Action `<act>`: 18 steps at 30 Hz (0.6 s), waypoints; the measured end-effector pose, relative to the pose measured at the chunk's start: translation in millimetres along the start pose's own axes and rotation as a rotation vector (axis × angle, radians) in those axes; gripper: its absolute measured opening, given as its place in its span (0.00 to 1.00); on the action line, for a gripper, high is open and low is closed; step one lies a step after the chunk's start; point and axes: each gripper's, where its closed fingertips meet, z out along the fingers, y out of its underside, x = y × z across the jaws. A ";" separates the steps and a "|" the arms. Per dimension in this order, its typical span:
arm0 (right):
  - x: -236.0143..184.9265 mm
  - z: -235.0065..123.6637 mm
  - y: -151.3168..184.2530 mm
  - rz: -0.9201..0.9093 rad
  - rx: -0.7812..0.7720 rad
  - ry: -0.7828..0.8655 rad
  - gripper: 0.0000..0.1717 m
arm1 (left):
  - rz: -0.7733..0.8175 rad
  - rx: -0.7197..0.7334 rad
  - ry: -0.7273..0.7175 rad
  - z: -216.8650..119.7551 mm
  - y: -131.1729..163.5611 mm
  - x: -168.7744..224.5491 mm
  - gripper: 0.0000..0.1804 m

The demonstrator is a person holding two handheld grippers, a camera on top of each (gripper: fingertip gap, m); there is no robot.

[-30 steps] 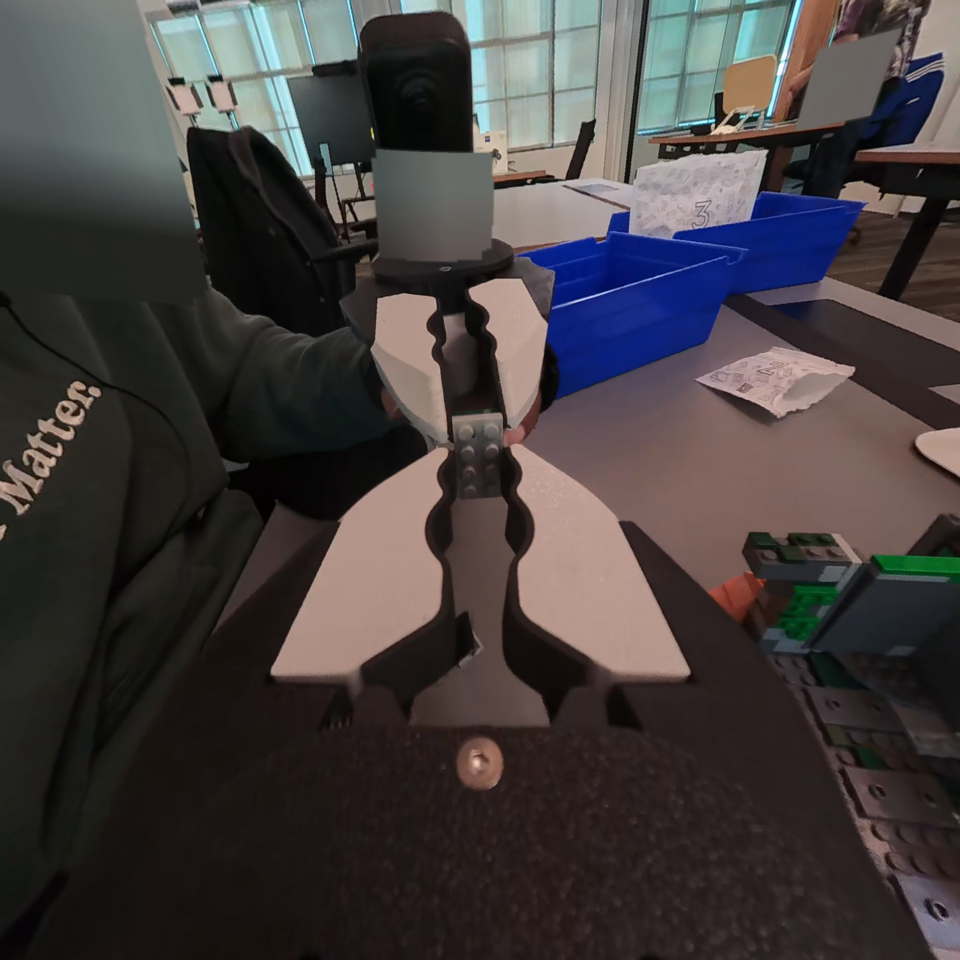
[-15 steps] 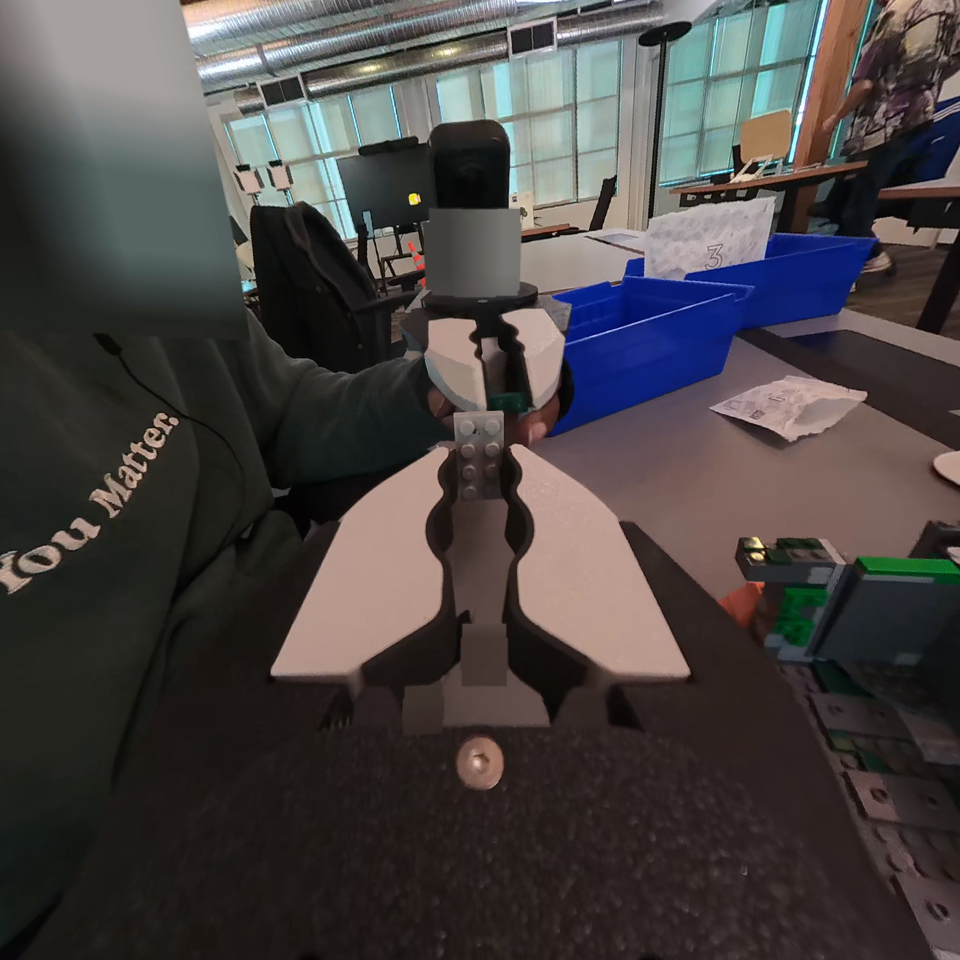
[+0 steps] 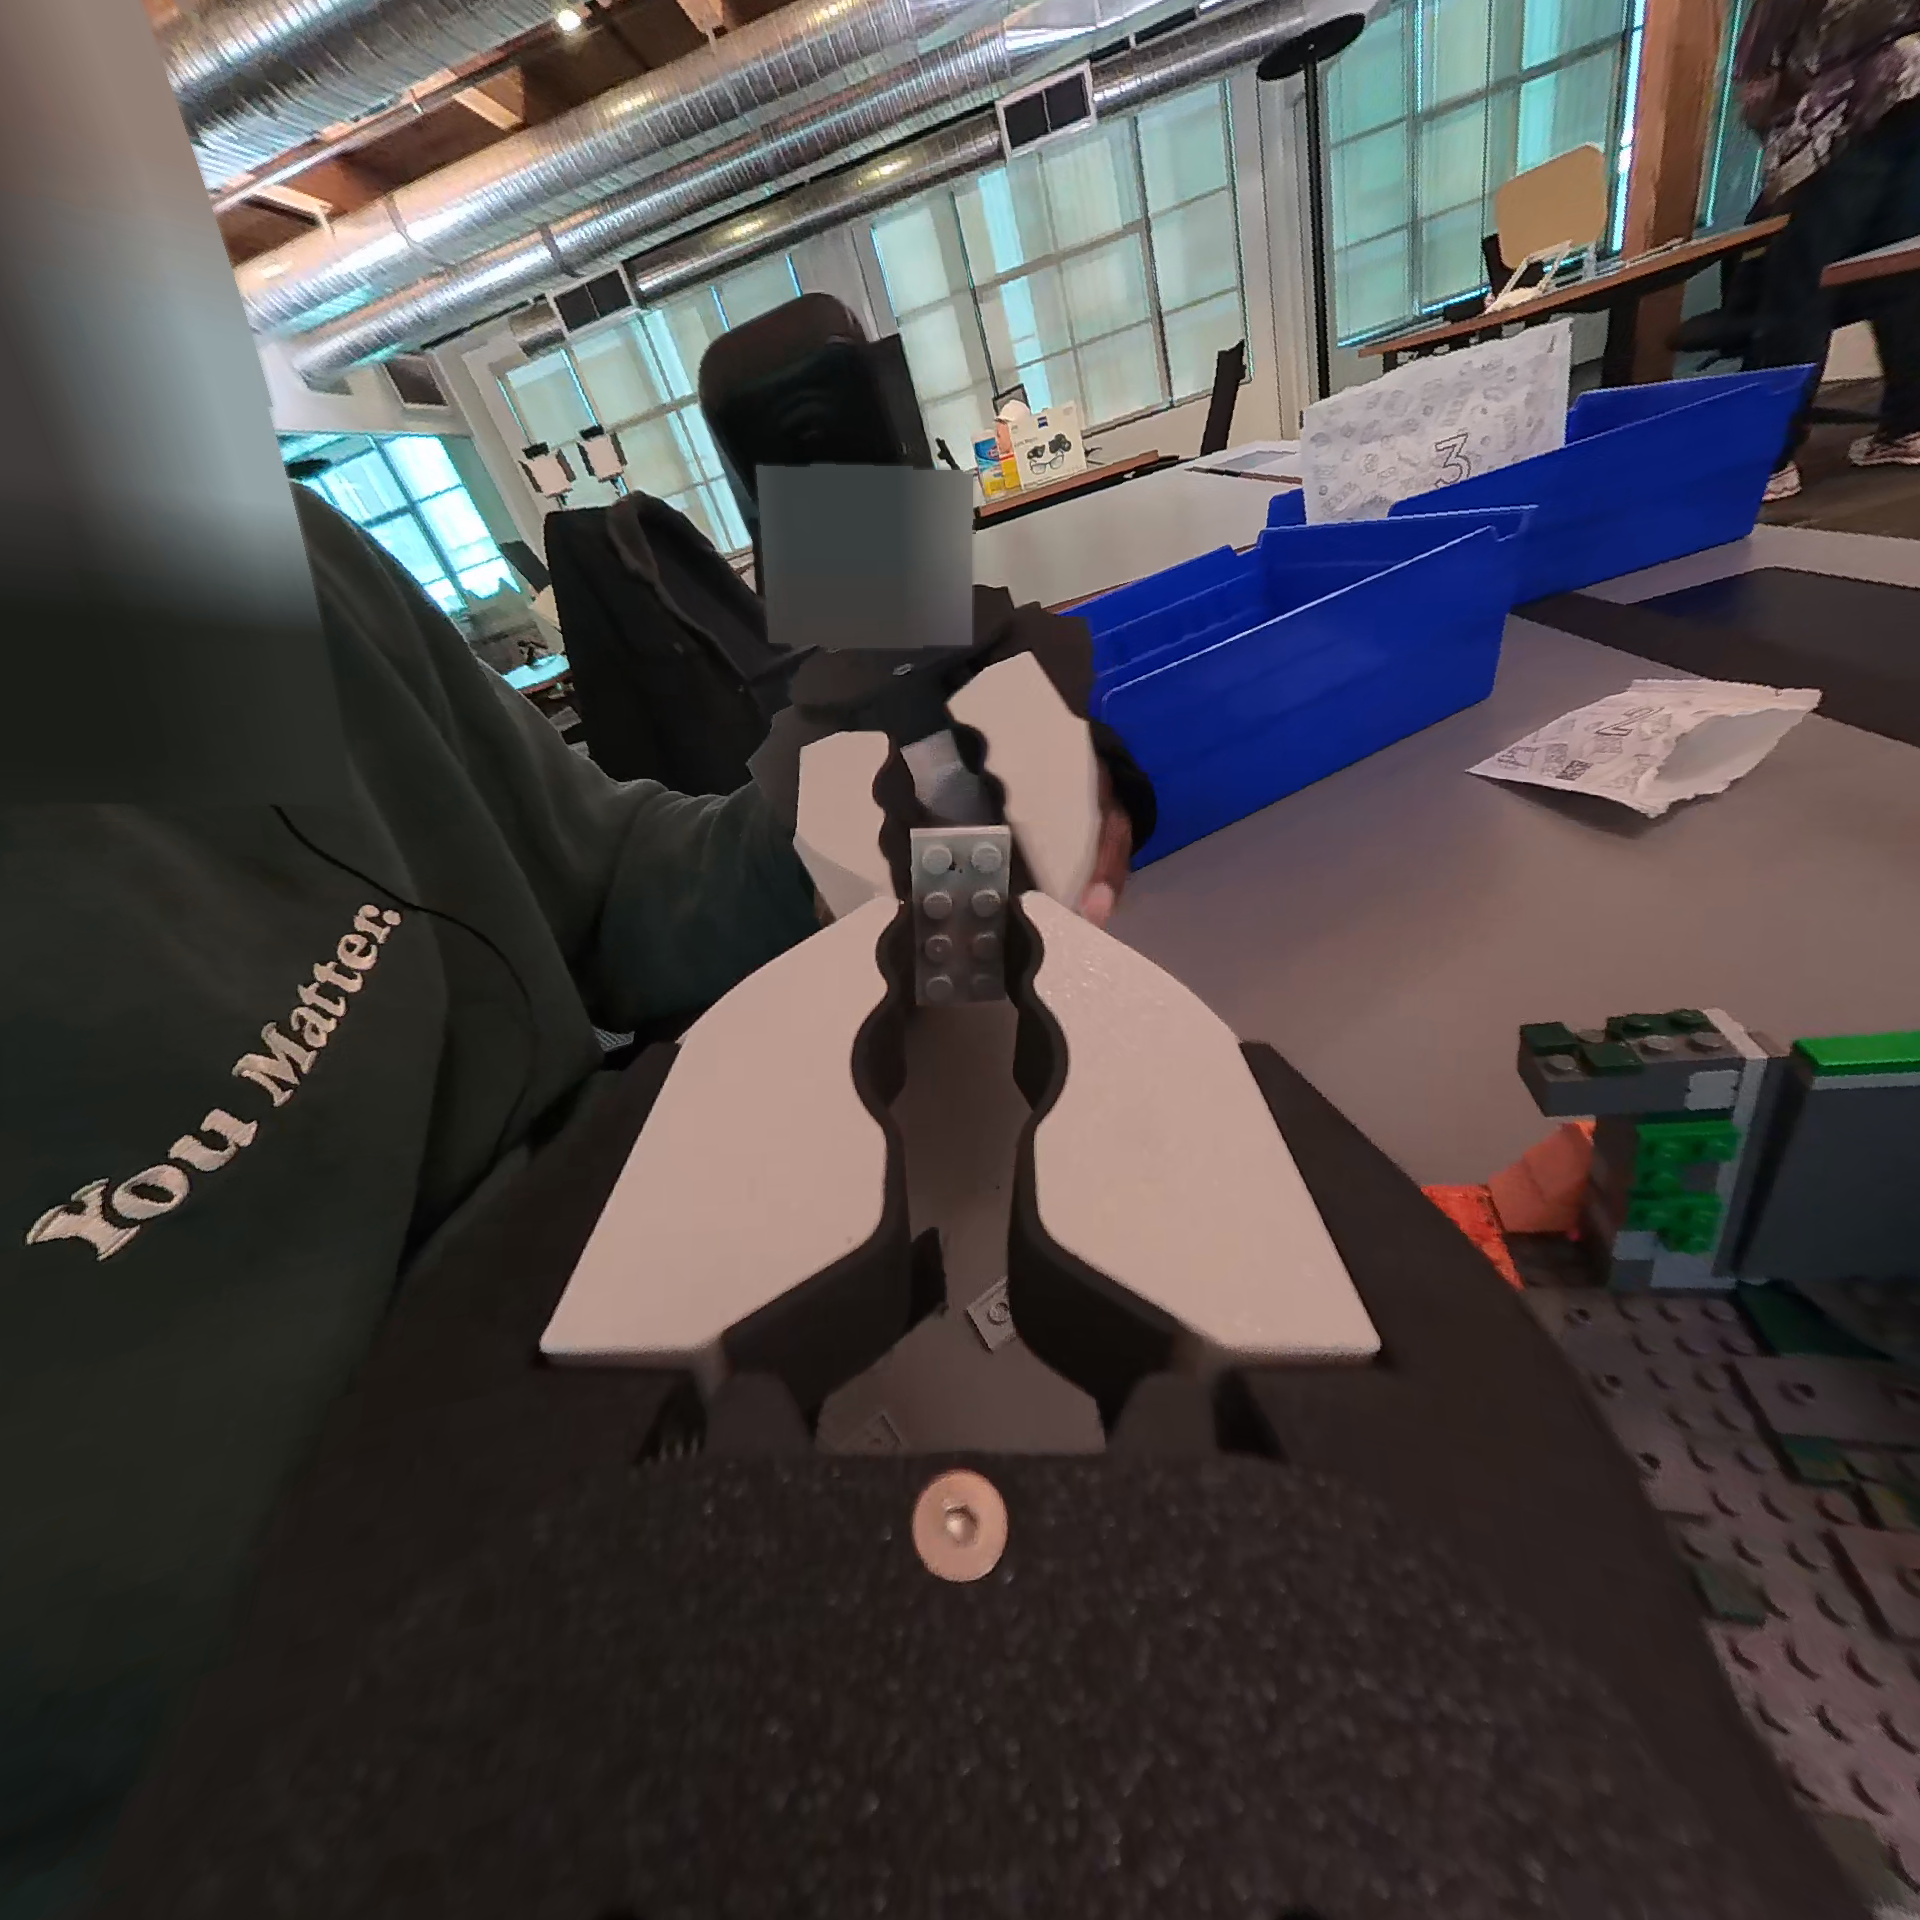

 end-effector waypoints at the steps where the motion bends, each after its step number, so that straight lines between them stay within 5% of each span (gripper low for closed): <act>1: 0.3 0.0 -0.1 0.006 0.003 -0.002 0.09 | 0.015 0.009 0.016 -1.5 -1.2 2.7 0.07; 8: 0.5 1.7 -0.8 0.042 0.020 -0.013 0.09 | 0.033 0.037 -0.018 -2.5 -8.0 0.2 0.16; 18: -7.6 13.7 -3.9 0.432 0.113 -0.195 0.09 | 0.532 0.050 -0.274 2.4 -21.4 0.8 0.19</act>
